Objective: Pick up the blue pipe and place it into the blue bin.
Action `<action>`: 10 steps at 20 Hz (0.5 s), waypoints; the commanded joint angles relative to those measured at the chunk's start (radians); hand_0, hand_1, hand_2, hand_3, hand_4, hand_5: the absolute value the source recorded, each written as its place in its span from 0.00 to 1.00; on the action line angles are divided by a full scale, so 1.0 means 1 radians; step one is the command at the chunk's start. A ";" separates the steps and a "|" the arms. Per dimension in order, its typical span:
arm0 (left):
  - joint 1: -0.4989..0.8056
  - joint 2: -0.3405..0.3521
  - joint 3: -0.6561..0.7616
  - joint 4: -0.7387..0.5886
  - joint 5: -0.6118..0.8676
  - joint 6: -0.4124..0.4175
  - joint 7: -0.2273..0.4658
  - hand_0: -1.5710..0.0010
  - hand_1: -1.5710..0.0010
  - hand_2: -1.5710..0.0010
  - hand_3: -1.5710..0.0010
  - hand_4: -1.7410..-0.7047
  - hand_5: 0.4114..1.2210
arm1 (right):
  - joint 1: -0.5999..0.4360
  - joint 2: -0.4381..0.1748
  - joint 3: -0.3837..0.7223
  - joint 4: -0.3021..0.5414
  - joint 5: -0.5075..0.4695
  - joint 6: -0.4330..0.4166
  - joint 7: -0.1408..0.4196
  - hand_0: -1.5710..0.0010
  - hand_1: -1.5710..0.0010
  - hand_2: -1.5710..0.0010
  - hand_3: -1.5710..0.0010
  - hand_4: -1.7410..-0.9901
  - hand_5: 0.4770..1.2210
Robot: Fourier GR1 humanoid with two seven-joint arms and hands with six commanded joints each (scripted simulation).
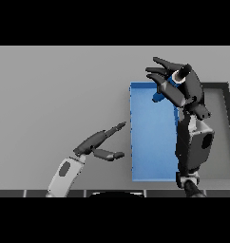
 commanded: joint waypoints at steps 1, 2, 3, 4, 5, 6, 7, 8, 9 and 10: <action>0.007 0.008 0.000 -0.010 0.003 -0.004 -0.009 1.00 1.00 1.00 1.00 0.76 0.08 | 0.029 0.000 -0.008 0.005 0.022 0.001 -0.001 0.00 0.00 0.00 0.00 0.32 1.00; -0.003 0.002 0.000 -0.004 0.002 -0.002 0.000 1.00 1.00 1.00 1.00 0.76 0.08 | 0.058 -0.012 -0.011 0.008 0.024 -0.002 0.000 0.00 0.00 0.00 0.00 0.32 1.00; -0.004 0.003 0.001 0.002 -0.003 0.001 -0.002 1.00 1.00 1.00 1.00 0.77 0.07 | 0.093 -0.032 -0.021 0.012 0.028 0.005 0.000 0.00 0.00 0.00 0.00 0.32 1.00; -0.018 -0.002 0.005 0.013 -0.010 0.008 -0.006 1.00 1.00 1.00 1.00 0.77 0.07 | 0.127 -0.039 -0.017 0.017 0.031 0.001 0.000 0.00 0.00 0.00 0.00 0.32 1.00; -0.021 0.005 0.010 0.016 -0.011 0.008 -0.019 1.00 1.00 1.00 1.00 0.77 0.07 | 0.162 -0.056 -0.015 0.027 0.039 -0.017 0.000 0.00 0.00 0.00 0.00 0.32 1.00; -0.022 0.005 0.008 0.022 -0.015 0.007 -0.025 1.00 1.00 1.00 1.00 0.77 0.06 | 0.201 -0.070 -0.012 0.028 0.032 -0.024 0.000 0.00 0.00 0.00 0.00 0.32 1.00; -0.022 0.001 0.010 0.033 -0.016 0.010 -0.035 1.00 1.00 1.00 1.00 0.77 0.06 | 0.248 -0.065 0.002 0.027 0.048 -0.031 0.000 0.00 0.00 0.00 0.00 0.32 1.00; -0.019 0.004 0.013 0.025 -0.016 0.014 -0.041 1.00 1.00 1.00 1.00 0.77 0.06 | 0.295 -0.070 0.014 0.026 0.049 -0.041 0.000 0.00 0.00 0.00 0.00 0.32 1.00; -0.026 0.006 0.017 0.032 -0.019 0.017 -0.044 1.00 1.00 1.00 1.00 0.78 0.06 | 0.323 -0.088 0.025 0.039 0.056 -0.061 0.000 0.00 0.00 0.00 0.00 0.32 1.00; -0.021 0.005 0.011 0.032 -0.028 0.022 -0.056 1.00 1.00 1.00 1.00 0.78 0.06 | 0.359 -0.098 0.046 0.038 0.060 -0.081 0.000 0.00 0.00 0.00 0.00 0.32 1.00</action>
